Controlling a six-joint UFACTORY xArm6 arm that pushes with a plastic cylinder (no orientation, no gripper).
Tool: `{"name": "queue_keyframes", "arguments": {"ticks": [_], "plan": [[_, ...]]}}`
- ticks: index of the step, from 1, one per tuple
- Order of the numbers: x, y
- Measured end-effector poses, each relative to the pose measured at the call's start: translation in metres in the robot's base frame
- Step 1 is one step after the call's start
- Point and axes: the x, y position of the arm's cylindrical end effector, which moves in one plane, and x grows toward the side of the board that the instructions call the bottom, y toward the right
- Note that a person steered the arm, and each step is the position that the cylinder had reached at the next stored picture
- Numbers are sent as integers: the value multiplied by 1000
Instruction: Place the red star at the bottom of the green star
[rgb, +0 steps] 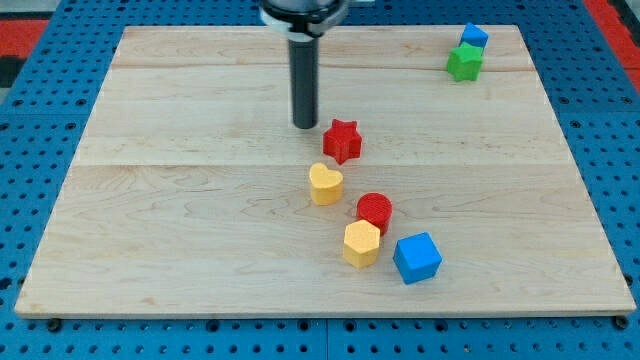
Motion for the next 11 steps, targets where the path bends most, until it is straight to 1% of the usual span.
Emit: {"name": "queue_keyframes", "arguments": {"ticks": [1, 2, 3, 4, 5, 6, 7, 10, 11], "plan": [[15, -25], [56, -22], [50, 30], [-13, 100], [-7, 107], [26, 69], [37, 83], [-6, 120], [-4, 138]]}}
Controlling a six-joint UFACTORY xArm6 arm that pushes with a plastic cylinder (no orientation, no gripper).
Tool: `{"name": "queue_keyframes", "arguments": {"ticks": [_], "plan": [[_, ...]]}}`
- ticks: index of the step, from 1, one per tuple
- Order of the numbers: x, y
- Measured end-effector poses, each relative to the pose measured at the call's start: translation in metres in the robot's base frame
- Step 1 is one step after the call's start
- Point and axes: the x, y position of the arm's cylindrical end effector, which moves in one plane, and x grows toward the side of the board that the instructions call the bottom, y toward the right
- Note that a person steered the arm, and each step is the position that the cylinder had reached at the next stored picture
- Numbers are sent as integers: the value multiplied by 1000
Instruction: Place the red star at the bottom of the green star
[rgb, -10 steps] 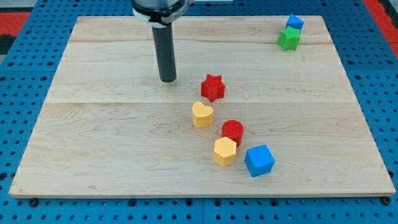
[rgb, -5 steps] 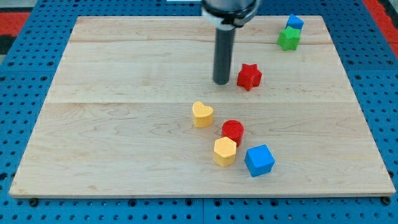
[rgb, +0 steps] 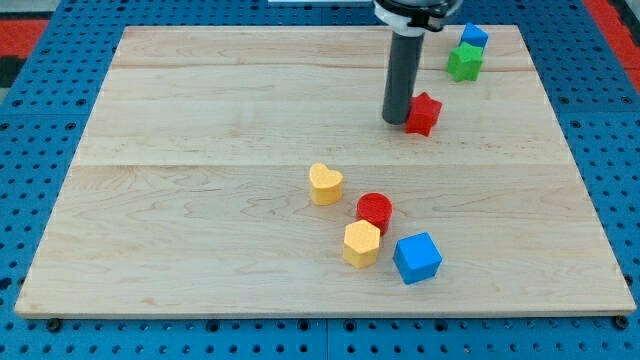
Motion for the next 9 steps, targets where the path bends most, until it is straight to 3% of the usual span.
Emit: {"name": "queue_keyframes", "arguments": {"ticks": [2, 4, 5, 6, 7, 9], "plan": [[-2, 31], [32, 34], [23, 81], [15, 89], [43, 88], [7, 38]]}}
